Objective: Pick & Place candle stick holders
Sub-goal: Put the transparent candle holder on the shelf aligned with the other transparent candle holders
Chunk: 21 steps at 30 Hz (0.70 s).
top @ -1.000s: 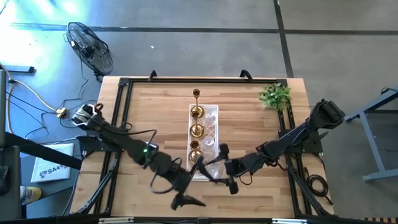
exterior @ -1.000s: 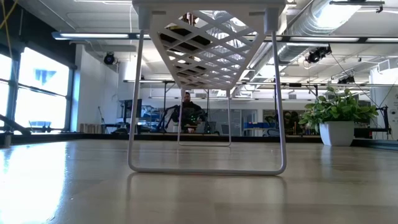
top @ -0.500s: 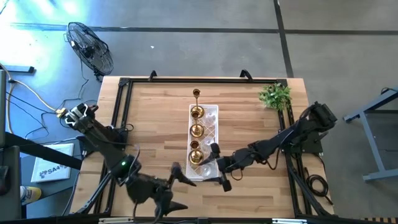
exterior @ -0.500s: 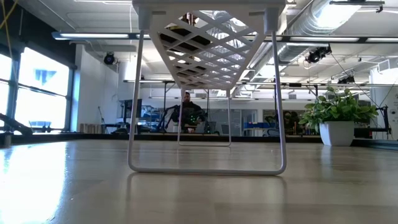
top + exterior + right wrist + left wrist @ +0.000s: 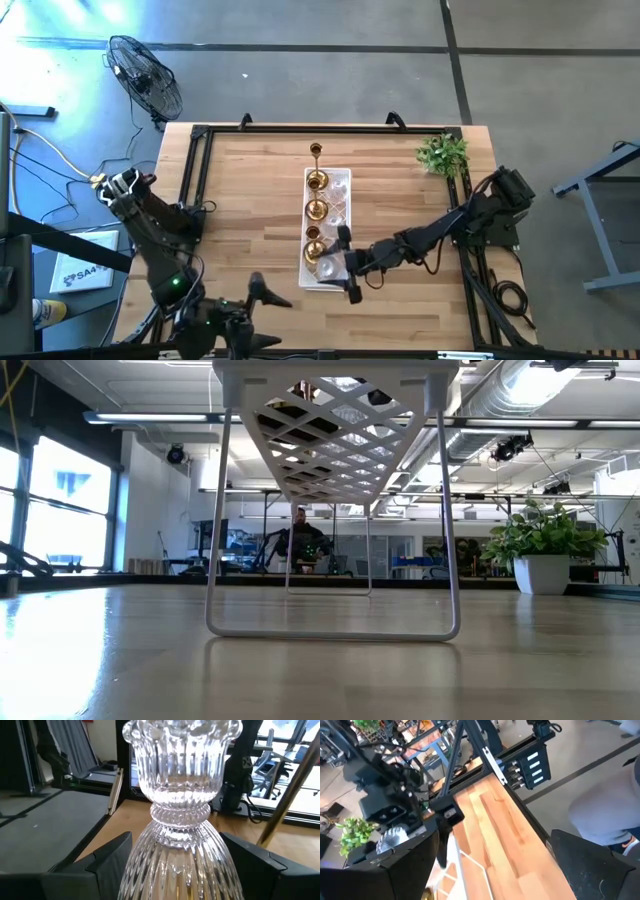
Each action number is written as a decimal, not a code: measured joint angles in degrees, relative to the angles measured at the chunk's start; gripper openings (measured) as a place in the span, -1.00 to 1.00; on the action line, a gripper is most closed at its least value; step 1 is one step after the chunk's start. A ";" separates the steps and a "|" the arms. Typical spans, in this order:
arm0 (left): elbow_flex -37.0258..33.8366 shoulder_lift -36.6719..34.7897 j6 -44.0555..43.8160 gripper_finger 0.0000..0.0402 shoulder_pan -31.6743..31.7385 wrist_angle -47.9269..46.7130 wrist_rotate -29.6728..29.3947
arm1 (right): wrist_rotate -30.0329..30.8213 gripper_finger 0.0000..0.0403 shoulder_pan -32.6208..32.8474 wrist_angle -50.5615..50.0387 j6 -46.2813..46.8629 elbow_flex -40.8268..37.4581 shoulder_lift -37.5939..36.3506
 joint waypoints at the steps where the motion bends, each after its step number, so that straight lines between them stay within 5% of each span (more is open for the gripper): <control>1: 0.00 0.00 -0.60 0.87 -0.02 -0.64 -0.10 | -0.07 0.36 0.12 0.00 -0.02 0.00 0.00; 16: 0.00 0.00 -2.88 0.87 0.15 -2.92 -1.20 | -3.06 0.36 1.46 -0.02 0.59 0.00 0.00; 21: 0.00 0.00 -2.84 0.87 0.17 -2.92 -1.40 | 2.07 0.36 3.66 -0.02 -2.84 0.00 0.00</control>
